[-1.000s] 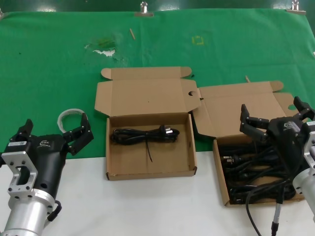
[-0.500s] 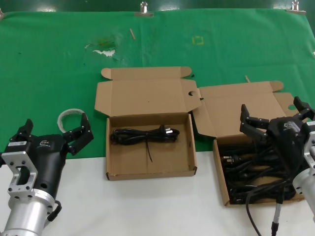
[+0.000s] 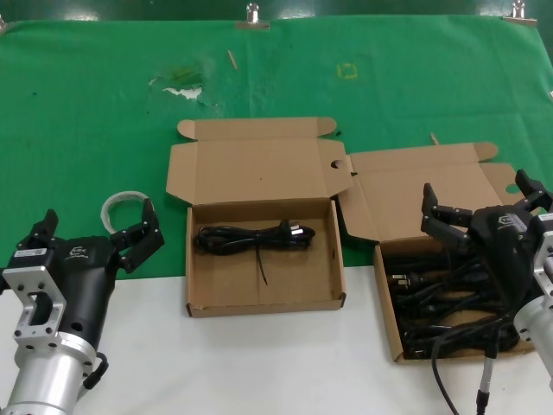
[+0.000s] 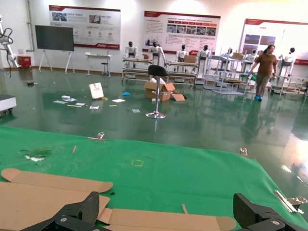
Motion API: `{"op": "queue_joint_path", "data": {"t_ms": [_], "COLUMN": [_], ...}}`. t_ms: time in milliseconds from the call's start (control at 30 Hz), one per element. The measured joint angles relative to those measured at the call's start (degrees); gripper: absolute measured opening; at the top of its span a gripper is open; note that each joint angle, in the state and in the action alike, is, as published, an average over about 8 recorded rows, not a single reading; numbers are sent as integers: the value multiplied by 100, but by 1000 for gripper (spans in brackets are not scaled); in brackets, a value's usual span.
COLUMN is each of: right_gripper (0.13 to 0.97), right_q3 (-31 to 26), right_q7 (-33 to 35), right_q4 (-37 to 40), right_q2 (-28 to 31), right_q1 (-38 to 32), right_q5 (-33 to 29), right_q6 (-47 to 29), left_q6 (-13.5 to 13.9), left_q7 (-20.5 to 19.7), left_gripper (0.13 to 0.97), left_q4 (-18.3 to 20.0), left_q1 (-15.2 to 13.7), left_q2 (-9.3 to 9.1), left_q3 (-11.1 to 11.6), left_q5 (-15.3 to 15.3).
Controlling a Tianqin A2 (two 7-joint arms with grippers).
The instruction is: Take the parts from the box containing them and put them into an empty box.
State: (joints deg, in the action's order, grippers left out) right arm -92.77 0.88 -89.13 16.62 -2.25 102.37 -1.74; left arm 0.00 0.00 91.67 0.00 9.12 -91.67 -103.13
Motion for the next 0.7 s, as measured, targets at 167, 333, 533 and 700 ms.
{"op": "queue_joint_path", "data": {"t_ms": [167,333,533,700], "right_gripper": [966,966,966,966], "right_q3": [0,0,0,0], "right_q7": [0,0,0,0], "right_q4": [0,0,0,0], "right_q2": [0,0,0,0], "right_q1": [0,0,0,0], "right_q5": [0,0,0,0], "right_q6": [0,0,0,0], "left_q6": [0,0,0,0], "left_q7": [0,0,0,0], "left_gripper": [966,966,966,966], "left_q4": [0,0,0,0], "left_q1": [0,0,0,0], "left_q2": [0,0,0,0], "left_q3": [0,0,0,0], "left_q5": [0,0,0,0]}}
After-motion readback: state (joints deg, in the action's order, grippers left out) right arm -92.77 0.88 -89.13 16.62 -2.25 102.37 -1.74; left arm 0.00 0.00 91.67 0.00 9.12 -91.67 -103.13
